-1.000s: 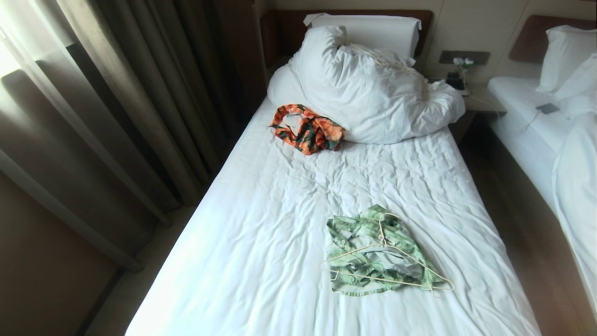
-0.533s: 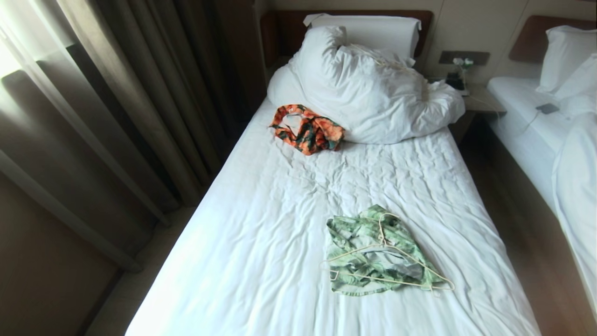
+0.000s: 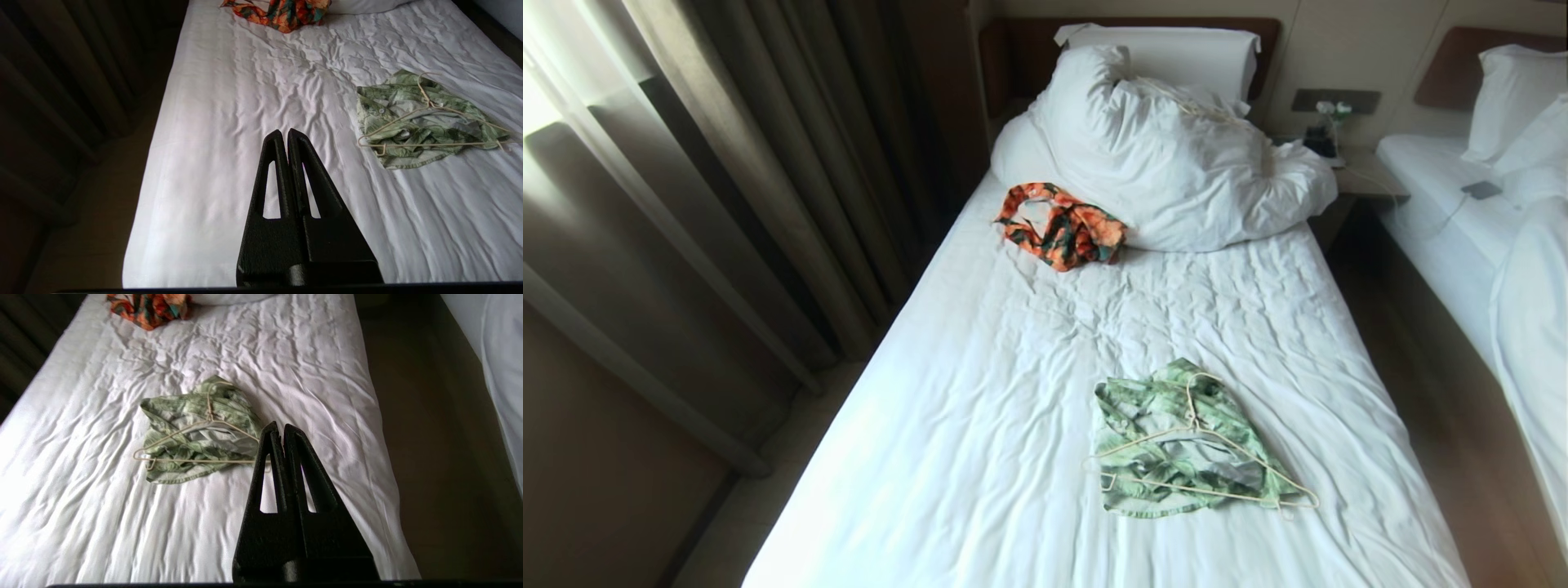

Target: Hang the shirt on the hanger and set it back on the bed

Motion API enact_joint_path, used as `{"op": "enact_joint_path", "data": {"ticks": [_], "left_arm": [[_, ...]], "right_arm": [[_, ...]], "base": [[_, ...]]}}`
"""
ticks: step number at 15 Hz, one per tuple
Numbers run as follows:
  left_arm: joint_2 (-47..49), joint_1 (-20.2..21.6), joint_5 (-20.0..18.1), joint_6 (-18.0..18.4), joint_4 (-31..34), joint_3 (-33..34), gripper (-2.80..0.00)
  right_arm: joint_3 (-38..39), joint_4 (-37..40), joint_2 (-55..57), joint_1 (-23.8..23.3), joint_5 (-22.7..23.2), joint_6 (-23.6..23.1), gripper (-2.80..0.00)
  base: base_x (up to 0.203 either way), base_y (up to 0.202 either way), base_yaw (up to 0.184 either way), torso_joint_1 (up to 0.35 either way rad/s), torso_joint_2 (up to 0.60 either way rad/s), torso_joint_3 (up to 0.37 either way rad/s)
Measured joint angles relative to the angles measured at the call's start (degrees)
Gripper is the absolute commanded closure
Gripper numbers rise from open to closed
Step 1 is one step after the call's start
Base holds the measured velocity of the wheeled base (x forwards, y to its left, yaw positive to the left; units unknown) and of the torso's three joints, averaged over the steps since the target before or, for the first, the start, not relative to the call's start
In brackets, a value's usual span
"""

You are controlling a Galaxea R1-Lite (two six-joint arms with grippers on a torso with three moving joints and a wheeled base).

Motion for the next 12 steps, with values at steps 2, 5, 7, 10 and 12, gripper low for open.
{"op": "enact_joint_path", "data": {"ticks": [2,5,7,10,12], "left_arm": [[-0.2,0.0,2.8,2.8,-3.0,2.2,0.0],[-0.3,0.0,5.0,4.2,-2.7,4.2,0.0],[-0.3,0.0,5.0,3.8,-2.7,4.4,0.0],[-0.3,0.0,5.9,-0.3,-2.5,4.5,0.0],[-0.3,0.0,5.9,-0.5,-2.5,4.5,0.0]], "right_arm": [[5.2,-6.4,-3.0,0.0,3.6,-2.0,0.0],[11.2,-10.5,-6.2,0.0,4.2,-6.0,0.0],[15.8,-15.0,-7.0,0.0,4.2,-8.8,0.0],[19.8,-17.0,-7.4,0.0,4.2,-11.3,0.0],[20.6,-16.5,-7.5,0.0,4.2,-12.6,0.0]], "base": [[0.0,0.0,0.0,0.0,0.0,0.0],[0.0,0.0,0.0,0.0,0.0,0.0],[0.0,0.0,0.0,0.0,0.0,0.0],[0.0,0.0,0.0,0.0,0.0,0.0],[0.0,0.0,0.0,0.0,0.0,0.0]]}}
